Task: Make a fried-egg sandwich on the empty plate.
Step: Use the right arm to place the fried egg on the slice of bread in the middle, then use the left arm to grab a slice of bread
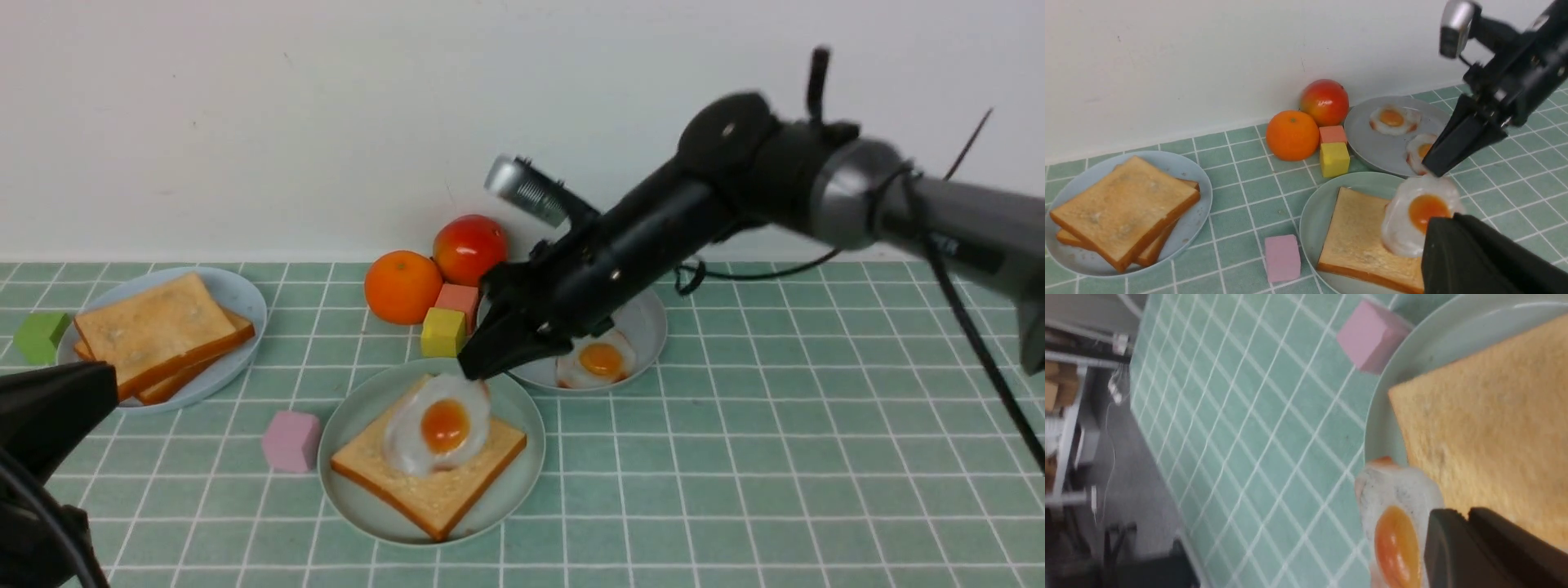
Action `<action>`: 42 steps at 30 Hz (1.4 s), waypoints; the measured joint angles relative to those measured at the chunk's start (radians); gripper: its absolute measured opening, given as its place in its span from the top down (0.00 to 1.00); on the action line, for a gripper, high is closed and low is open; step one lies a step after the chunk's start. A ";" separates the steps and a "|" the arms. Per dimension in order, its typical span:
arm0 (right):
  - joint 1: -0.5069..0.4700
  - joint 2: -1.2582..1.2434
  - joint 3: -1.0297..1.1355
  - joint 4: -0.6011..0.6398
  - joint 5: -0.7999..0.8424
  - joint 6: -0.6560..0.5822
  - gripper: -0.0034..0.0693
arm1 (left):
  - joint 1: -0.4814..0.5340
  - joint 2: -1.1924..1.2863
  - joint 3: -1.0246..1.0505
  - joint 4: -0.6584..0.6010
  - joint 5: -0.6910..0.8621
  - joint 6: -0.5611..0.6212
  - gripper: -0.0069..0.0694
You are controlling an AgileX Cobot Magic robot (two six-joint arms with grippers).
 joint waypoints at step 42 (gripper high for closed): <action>0.005 -0.289 0.069 -0.441 0.089 0.171 0.92 | 0.000 0.233 -0.015 -0.006 0.152 -0.113 0.93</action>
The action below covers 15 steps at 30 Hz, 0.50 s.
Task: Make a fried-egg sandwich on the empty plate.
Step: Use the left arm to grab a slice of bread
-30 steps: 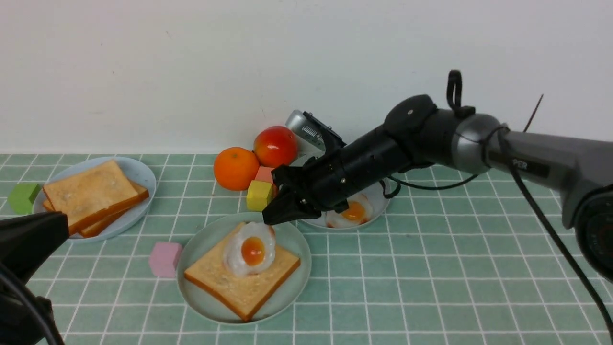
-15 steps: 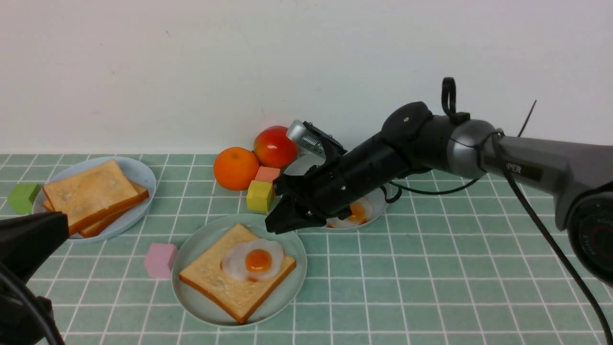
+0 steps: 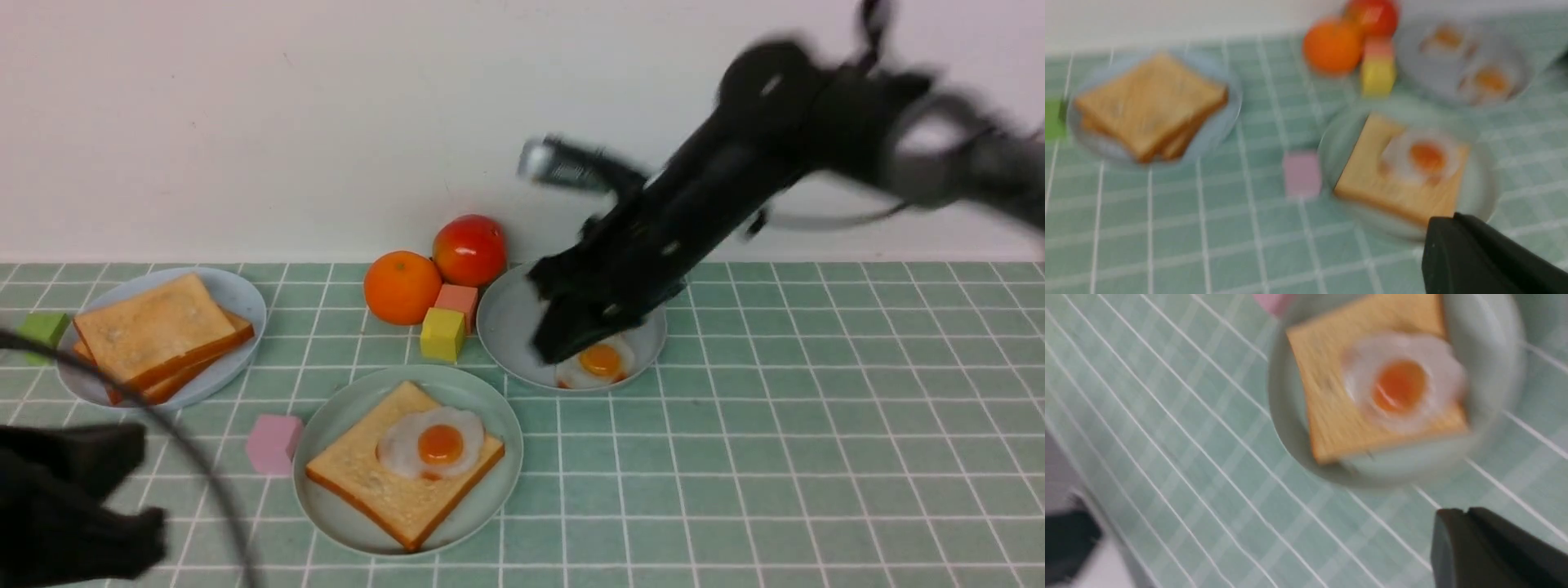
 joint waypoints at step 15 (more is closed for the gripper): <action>0.026 -0.922 0.591 -0.309 -0.172 0.207 0.95 | 0.339 0.631 -0.416 -0.435 -0.004 0.688 0.93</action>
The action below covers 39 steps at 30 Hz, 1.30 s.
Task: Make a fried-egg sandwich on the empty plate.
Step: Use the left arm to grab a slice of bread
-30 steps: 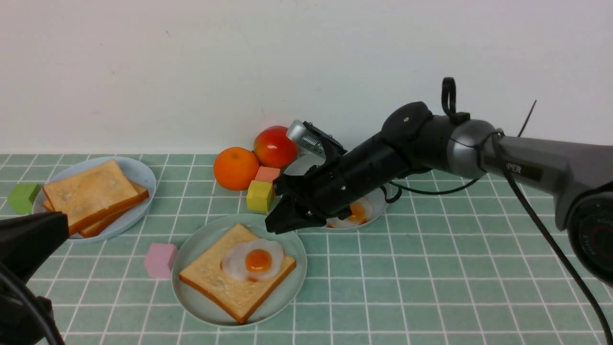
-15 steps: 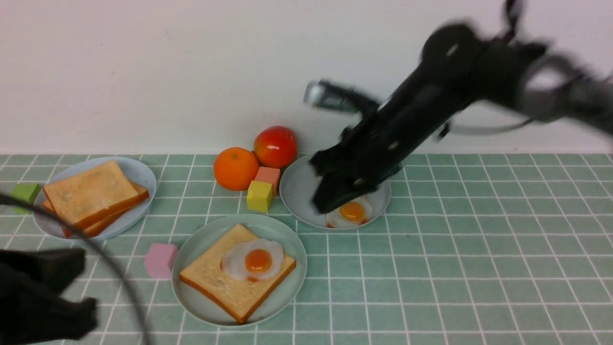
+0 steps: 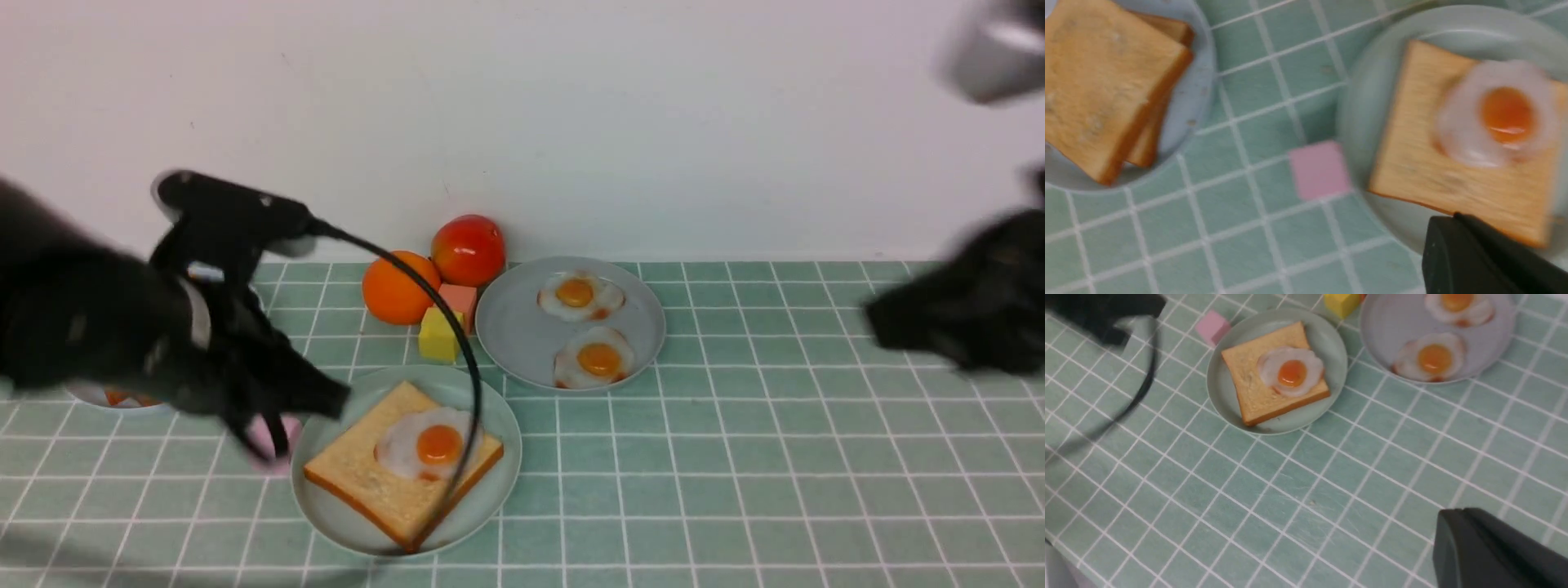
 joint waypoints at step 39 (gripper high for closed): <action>0.000 -0.120 0.099 0.012 0.010 0.051 0.94 | 0.435 0.612 -0.317 -0.133 -0.223 0.827 0.62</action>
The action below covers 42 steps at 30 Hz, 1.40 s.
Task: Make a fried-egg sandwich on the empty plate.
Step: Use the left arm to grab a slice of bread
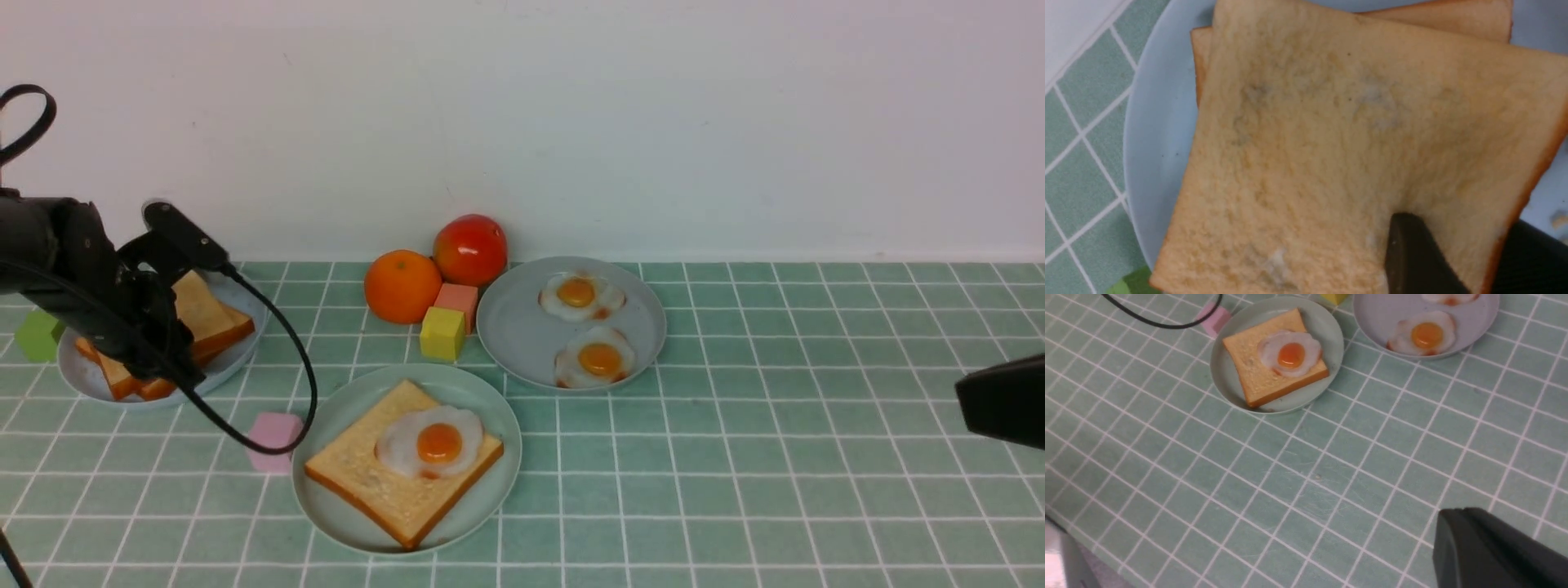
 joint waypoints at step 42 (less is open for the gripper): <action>0.000 0.000 0.001 0.017 0.000 -0.029 0.93 | 0.000 -0.021 0.001 -0.023 0.015 0.013 0.64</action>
